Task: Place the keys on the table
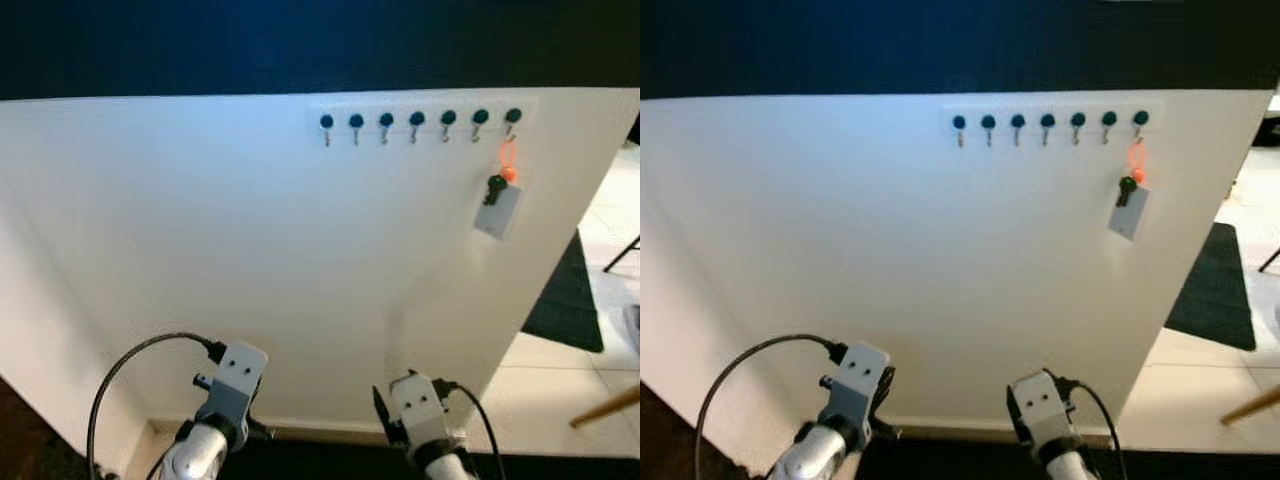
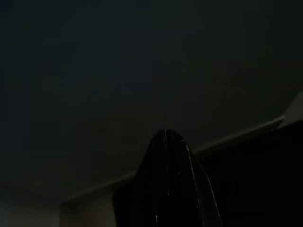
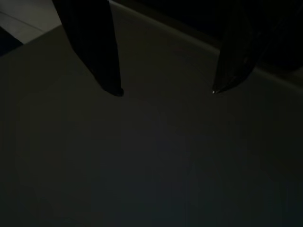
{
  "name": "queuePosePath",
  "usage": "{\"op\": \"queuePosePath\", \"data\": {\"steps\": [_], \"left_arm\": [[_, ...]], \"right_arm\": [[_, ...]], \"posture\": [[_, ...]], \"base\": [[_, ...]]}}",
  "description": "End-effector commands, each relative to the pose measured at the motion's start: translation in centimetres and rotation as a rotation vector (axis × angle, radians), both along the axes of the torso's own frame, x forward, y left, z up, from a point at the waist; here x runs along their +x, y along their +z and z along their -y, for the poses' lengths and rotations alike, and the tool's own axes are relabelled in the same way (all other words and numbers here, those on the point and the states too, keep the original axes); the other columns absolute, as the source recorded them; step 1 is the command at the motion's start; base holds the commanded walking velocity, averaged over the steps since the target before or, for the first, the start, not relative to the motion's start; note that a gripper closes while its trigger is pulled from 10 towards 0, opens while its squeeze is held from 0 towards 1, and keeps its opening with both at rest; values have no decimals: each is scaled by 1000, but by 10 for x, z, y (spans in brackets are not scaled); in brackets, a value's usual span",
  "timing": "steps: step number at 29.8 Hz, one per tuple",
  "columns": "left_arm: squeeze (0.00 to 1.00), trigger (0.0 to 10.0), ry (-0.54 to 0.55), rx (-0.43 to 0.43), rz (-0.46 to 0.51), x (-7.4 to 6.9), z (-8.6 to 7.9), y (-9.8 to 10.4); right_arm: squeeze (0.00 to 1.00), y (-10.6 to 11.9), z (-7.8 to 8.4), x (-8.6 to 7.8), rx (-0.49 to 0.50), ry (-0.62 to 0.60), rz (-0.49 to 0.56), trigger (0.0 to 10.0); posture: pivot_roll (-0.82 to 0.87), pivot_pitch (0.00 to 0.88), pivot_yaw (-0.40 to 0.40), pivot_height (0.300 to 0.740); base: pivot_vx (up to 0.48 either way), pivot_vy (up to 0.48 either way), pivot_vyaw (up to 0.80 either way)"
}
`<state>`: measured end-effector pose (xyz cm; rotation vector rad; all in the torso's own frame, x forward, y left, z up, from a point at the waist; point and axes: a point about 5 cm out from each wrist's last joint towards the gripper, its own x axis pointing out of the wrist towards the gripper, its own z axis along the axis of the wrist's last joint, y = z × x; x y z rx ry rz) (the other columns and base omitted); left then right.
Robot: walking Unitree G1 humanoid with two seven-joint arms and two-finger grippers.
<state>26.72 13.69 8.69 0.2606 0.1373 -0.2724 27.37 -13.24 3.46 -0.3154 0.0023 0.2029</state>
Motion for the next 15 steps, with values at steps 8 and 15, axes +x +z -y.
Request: {"op": "queuePosePath", "data": {"steps": [8,15], "left_arm": [[35,10000,7,19,-19,-2,-3,-4],[27,10000,12,18,-18,-2,-3,-4]], "right_arm": [[0,-4,2,-3,-12,0,-24,10000],[0,-5,3,-4,-13,1,-25,10000]], "posture": [[107,128,38,740],[109,131,36,740]], "base": [[394,-268,0],[355,-305,0]]}}
